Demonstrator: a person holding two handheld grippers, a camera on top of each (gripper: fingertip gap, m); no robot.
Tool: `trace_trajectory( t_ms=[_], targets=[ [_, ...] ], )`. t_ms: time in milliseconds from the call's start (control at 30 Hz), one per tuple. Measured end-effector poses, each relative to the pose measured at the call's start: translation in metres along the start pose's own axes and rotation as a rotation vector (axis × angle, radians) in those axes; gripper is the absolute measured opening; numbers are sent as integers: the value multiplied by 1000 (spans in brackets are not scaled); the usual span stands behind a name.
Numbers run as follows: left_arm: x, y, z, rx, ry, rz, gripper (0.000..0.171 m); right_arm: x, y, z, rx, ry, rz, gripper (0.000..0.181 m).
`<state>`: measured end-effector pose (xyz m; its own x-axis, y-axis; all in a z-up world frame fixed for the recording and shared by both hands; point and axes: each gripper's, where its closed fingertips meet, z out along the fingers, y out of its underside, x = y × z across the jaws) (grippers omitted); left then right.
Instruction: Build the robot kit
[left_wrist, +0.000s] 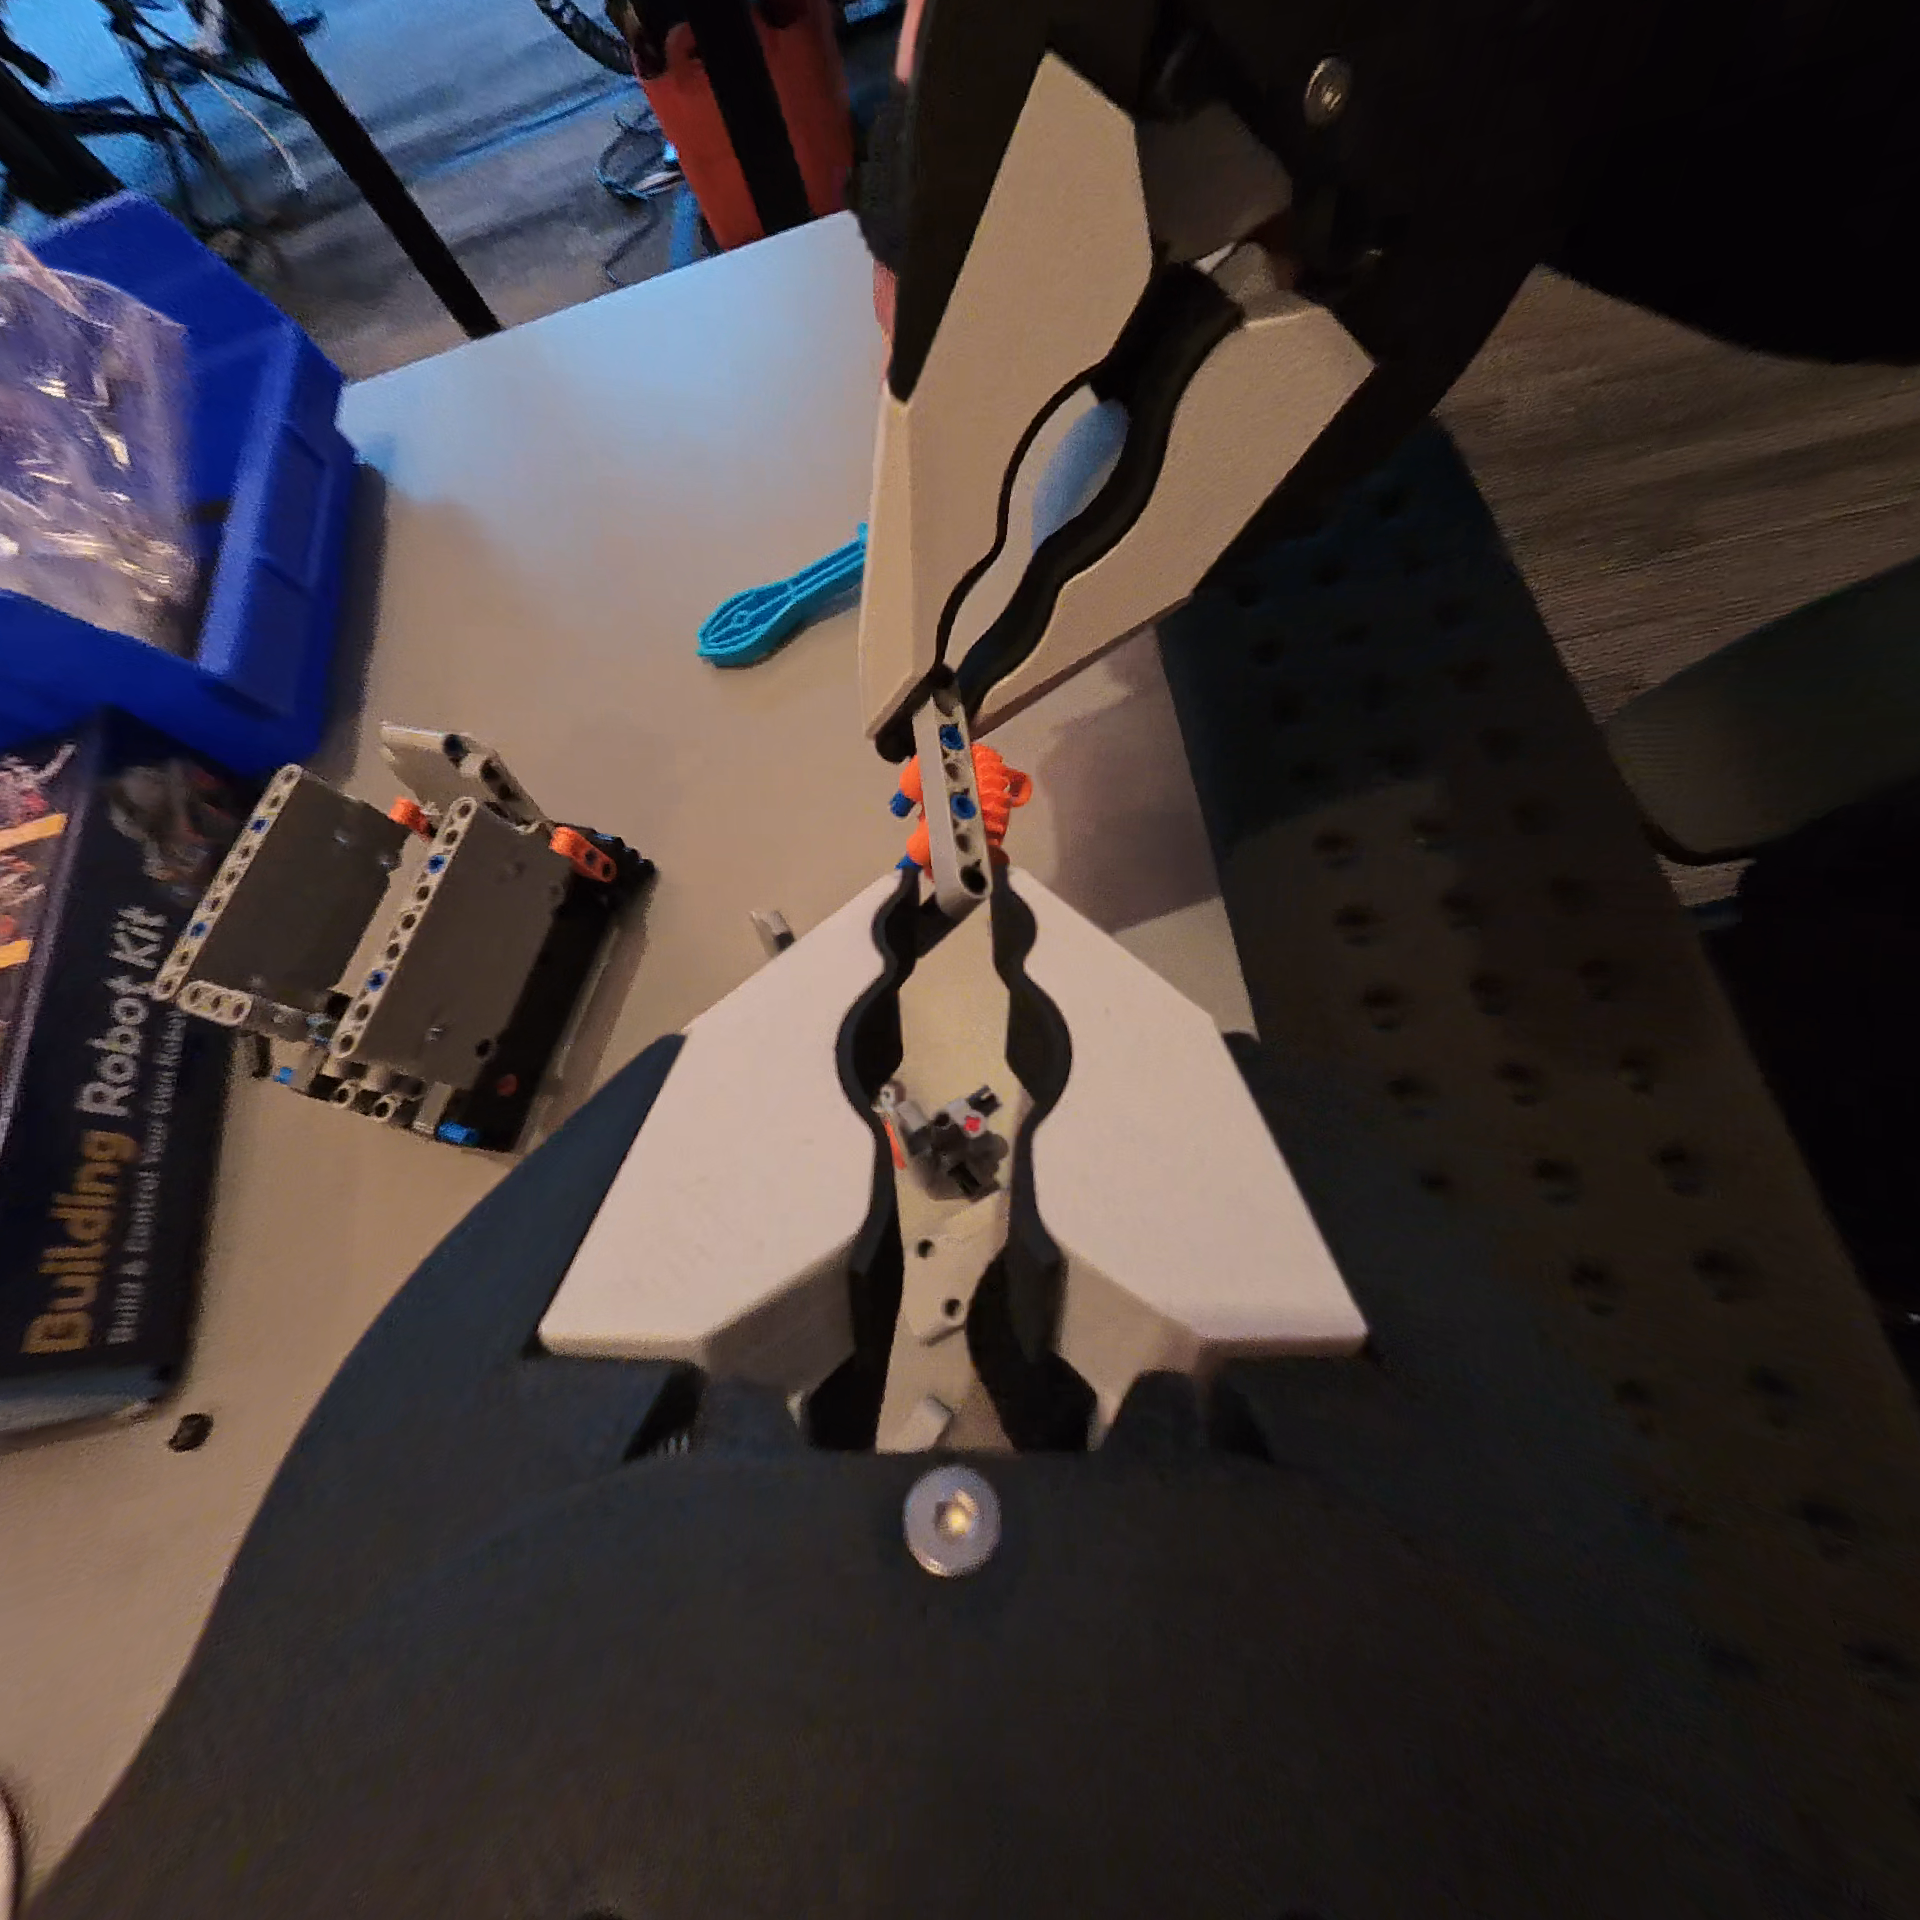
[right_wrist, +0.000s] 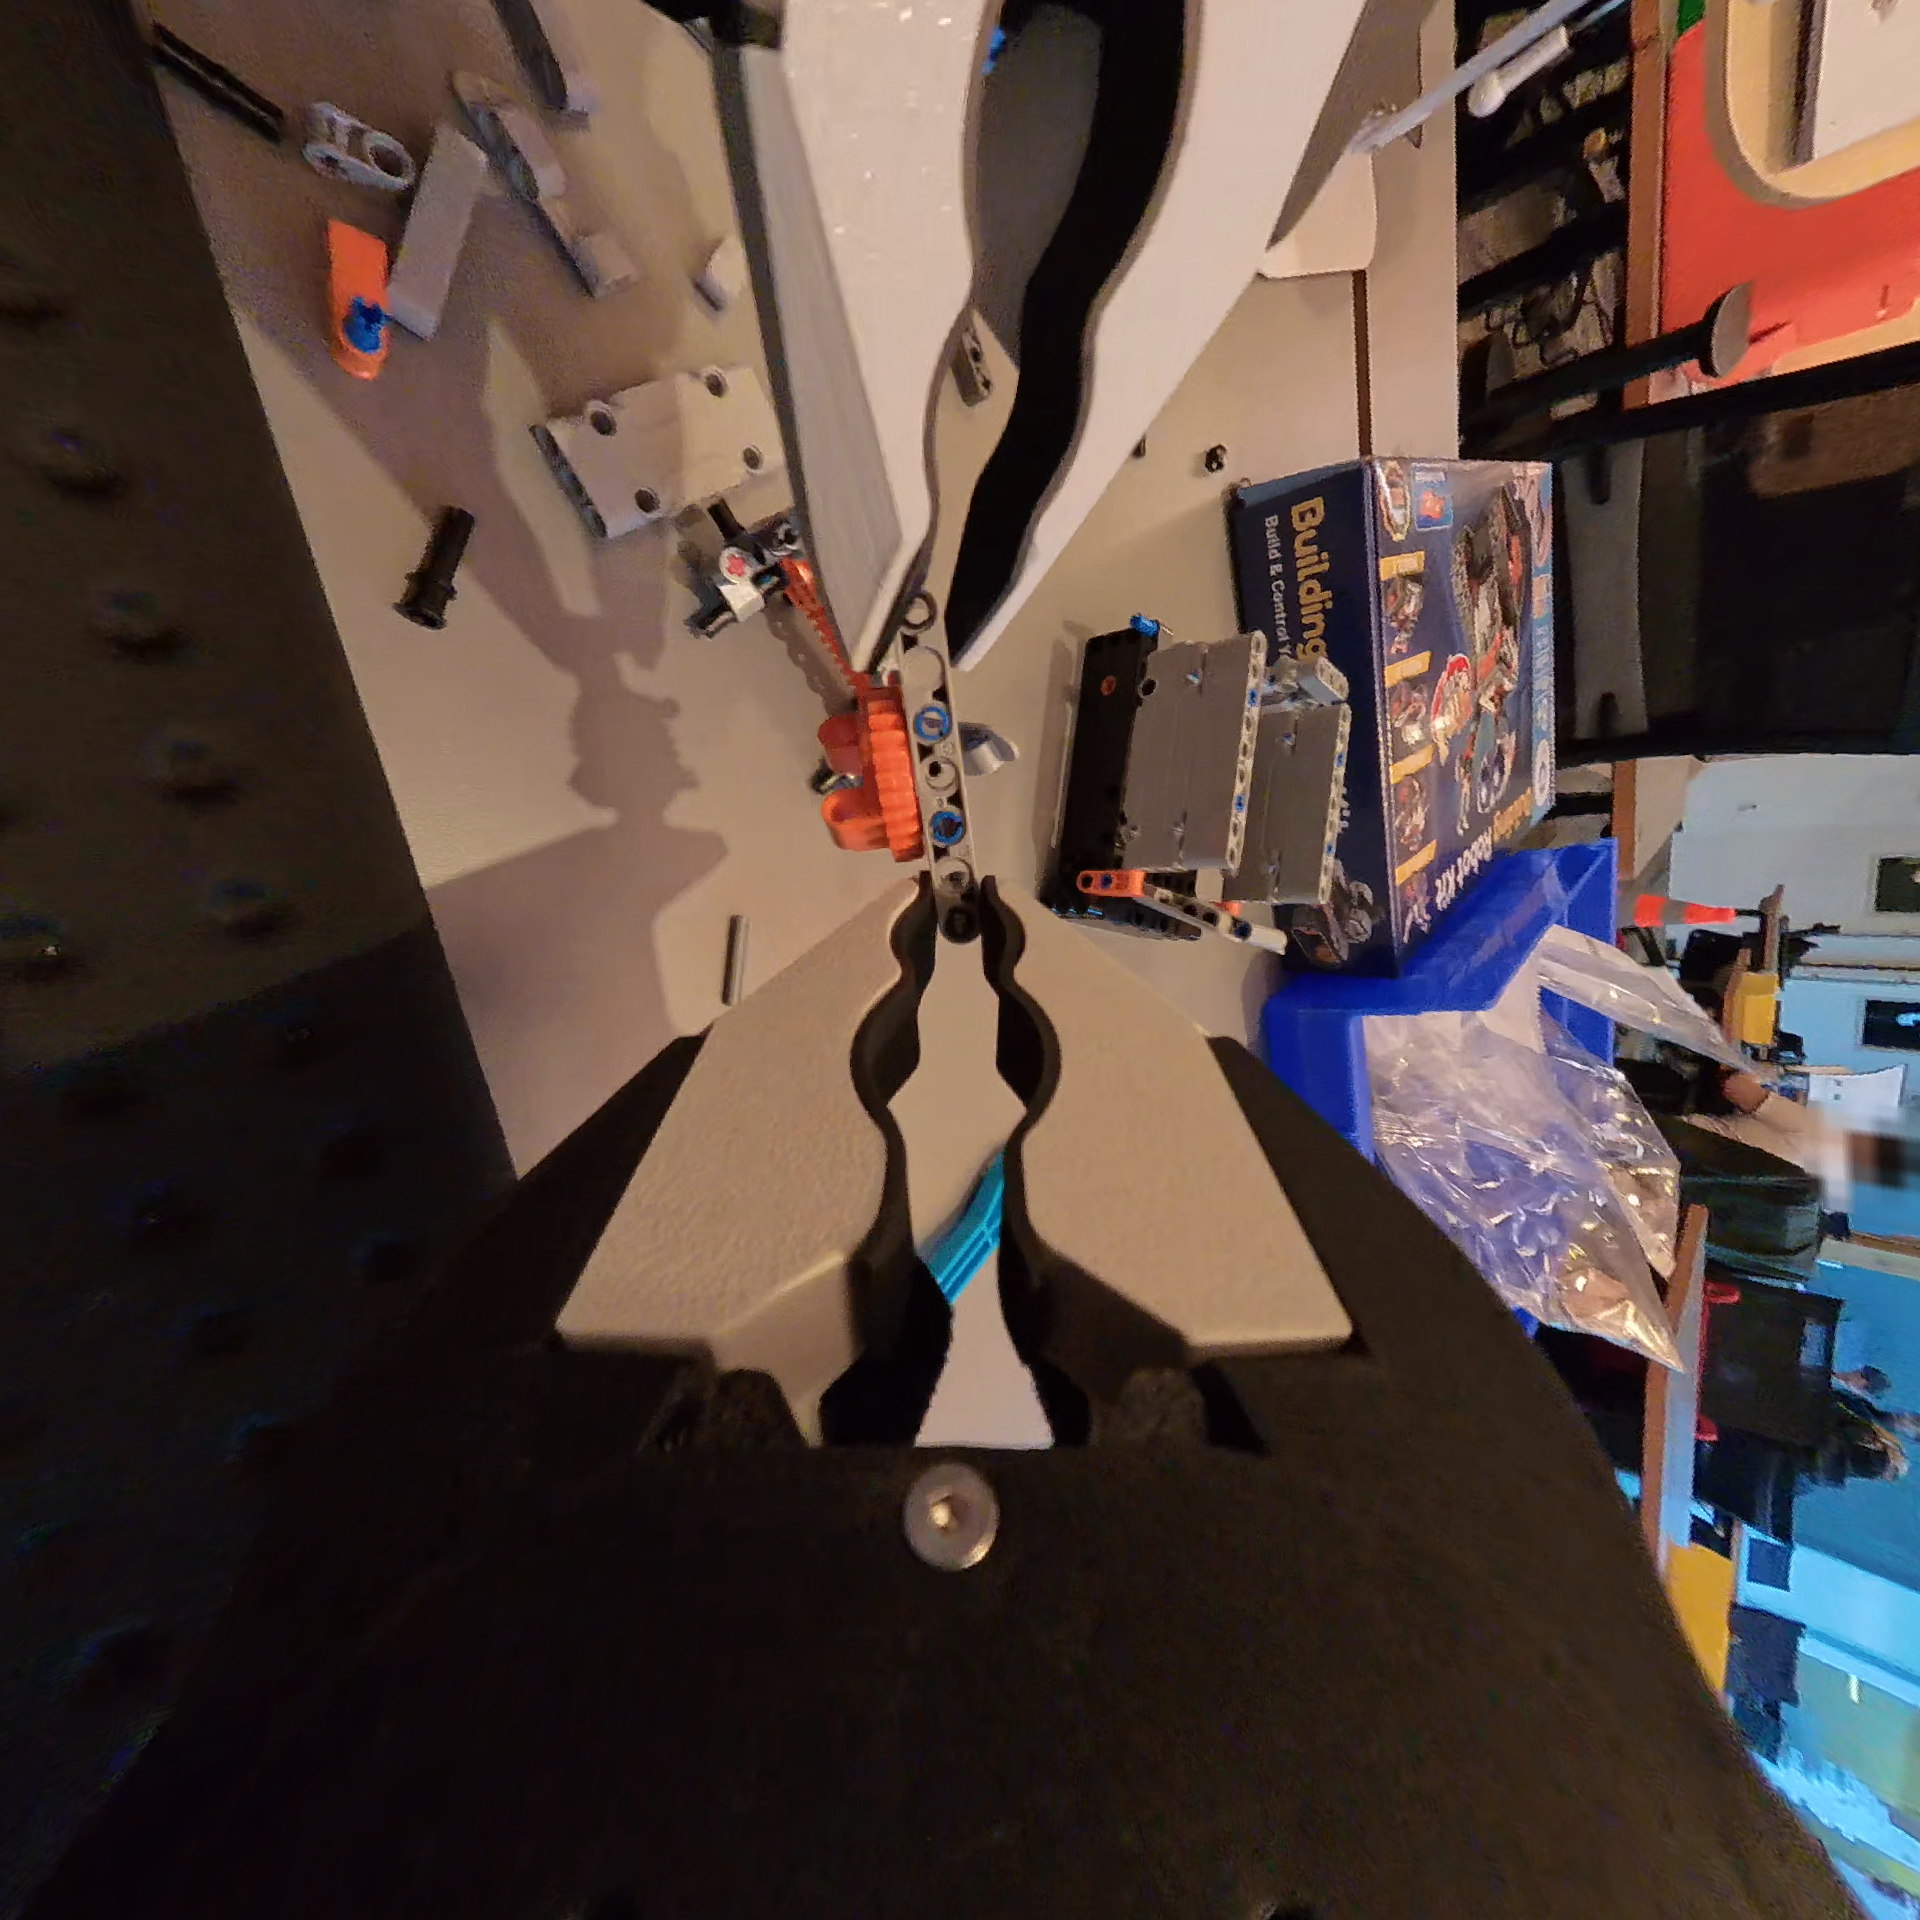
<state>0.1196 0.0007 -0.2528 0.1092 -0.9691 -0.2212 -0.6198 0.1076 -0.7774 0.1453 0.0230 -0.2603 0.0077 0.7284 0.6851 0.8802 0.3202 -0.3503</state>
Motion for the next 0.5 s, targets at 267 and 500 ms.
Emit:
trace_trajectory(
  t_ms=[267, 500],
  targets=[
    [-23, -29, -28, 166, -195, 31, 5, 38, -5, -15, 200, 0, 513, 29],
    [-37, -49, -48, 257, -354, 58, 5, 38, -52, -46, 841, -497, 1221, 34]
  ],
)
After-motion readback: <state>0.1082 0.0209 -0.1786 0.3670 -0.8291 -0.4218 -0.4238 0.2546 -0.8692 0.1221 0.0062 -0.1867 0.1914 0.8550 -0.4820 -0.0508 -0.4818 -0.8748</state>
